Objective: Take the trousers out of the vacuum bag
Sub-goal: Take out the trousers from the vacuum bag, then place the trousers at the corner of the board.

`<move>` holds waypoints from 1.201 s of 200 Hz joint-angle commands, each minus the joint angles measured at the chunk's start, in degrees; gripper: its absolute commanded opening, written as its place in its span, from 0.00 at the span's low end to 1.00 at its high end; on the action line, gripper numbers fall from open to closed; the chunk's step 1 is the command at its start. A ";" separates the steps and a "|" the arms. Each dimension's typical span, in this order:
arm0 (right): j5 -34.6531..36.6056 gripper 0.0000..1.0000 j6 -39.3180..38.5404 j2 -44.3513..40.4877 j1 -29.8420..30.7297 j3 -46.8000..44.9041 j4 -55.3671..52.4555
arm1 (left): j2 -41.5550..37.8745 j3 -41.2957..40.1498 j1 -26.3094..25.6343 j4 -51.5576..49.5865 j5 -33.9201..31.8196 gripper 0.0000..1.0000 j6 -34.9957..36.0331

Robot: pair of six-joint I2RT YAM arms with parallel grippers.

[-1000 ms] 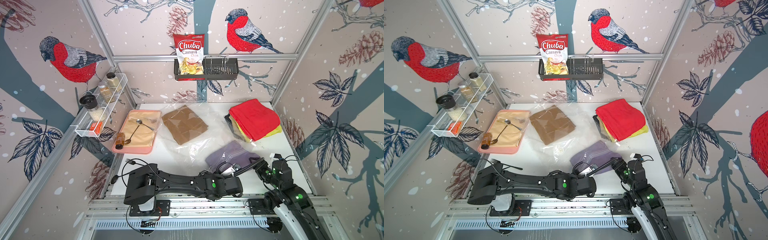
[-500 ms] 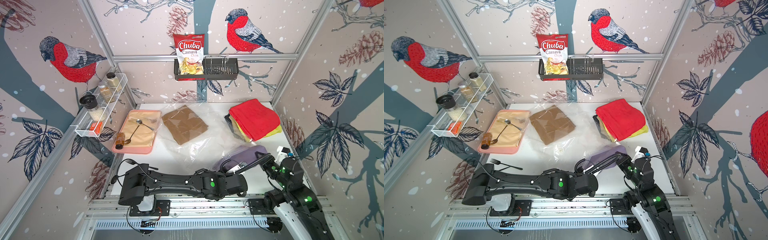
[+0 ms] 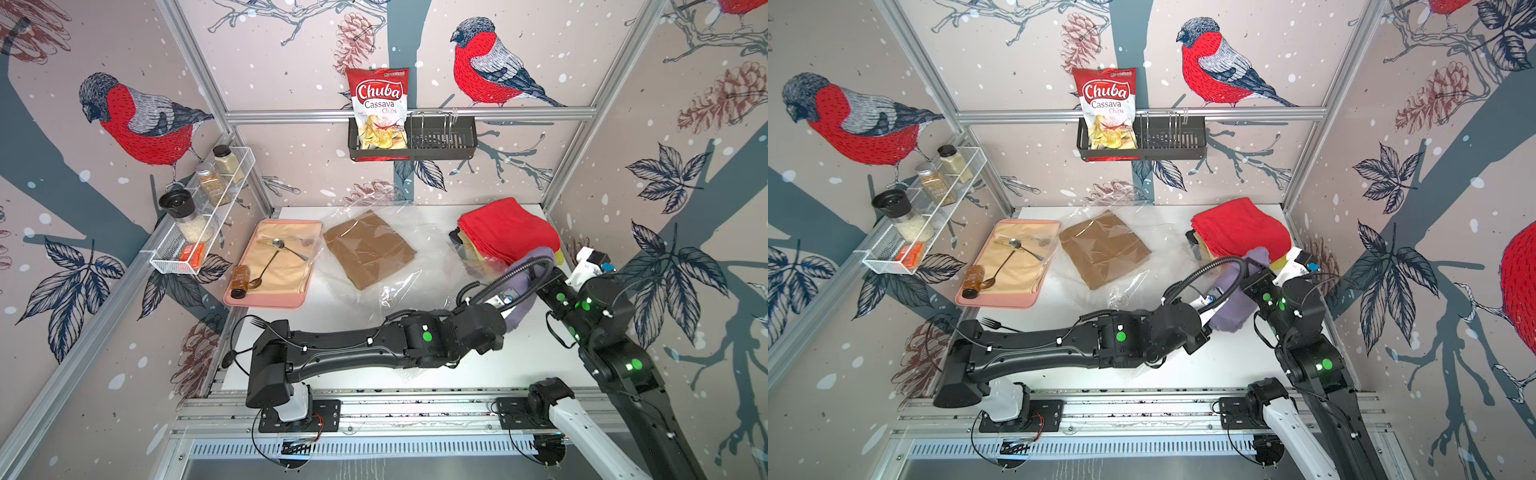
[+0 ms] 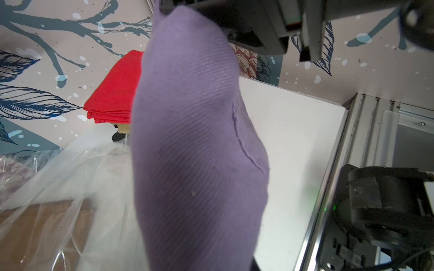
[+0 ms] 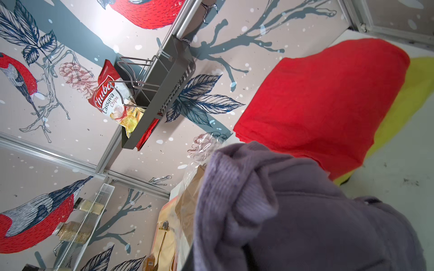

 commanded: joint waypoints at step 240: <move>-37.35 0.00 13.83 38.00 -31.36 5.72 67.34 | 33.68 55.04 30.11 5.22 40.10 0.00 0.73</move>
